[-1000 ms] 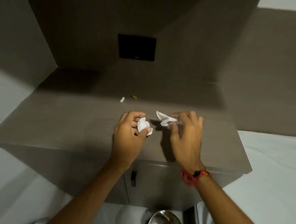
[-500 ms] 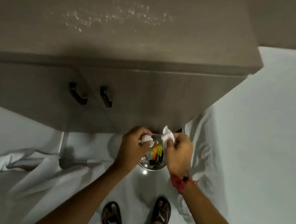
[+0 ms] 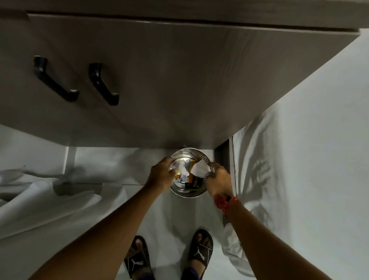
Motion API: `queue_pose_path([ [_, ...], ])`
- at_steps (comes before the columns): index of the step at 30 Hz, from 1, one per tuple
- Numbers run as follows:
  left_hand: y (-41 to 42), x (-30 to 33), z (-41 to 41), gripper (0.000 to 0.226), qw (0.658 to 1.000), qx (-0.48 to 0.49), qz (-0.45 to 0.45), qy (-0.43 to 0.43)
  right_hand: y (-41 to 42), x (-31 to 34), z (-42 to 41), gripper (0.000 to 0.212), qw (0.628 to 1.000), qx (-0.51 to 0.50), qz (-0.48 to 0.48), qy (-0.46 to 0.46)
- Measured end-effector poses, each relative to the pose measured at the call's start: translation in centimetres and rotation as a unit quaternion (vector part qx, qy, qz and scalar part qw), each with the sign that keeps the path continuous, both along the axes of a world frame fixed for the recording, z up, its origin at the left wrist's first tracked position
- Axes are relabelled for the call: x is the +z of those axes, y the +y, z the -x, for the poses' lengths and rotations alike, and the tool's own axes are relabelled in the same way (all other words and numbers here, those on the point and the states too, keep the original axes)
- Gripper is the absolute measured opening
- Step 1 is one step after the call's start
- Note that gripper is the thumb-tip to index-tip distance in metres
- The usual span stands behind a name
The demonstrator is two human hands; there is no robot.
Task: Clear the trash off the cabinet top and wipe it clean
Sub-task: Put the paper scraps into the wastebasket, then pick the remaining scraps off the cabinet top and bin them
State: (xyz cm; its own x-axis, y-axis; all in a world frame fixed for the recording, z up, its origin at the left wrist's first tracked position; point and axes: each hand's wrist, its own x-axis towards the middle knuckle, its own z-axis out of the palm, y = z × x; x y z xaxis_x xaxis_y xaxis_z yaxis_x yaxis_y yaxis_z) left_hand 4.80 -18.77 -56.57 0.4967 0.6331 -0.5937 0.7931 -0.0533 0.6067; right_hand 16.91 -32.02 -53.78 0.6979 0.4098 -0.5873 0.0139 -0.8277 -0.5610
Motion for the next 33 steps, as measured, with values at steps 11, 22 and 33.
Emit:
queue_pose_path([
  [11, 3.2, 11.5, 1.8, 0.02, 0.97, -0.015, -0.182, -0.162, 1.5, 9.1, -1.7, 0.023, 0.983, 0.112, -0.057, -0.133],
  [22, 15.1, 38.9, -1.2, 0.012, 0.818, 0.111, -0.363, -0.432, 16.8, 37.3, -1.1, 0.02, 0.807, 0.224, -0.414, -0.358],
  [33, 31.1, 42.7, -5.1, 0.019, 0.919, 0.16, -0.346, -0.098, 33.9, 41.5, -7.1, 0.022, 0.898, 0.218, -0.196, -0.328],
])
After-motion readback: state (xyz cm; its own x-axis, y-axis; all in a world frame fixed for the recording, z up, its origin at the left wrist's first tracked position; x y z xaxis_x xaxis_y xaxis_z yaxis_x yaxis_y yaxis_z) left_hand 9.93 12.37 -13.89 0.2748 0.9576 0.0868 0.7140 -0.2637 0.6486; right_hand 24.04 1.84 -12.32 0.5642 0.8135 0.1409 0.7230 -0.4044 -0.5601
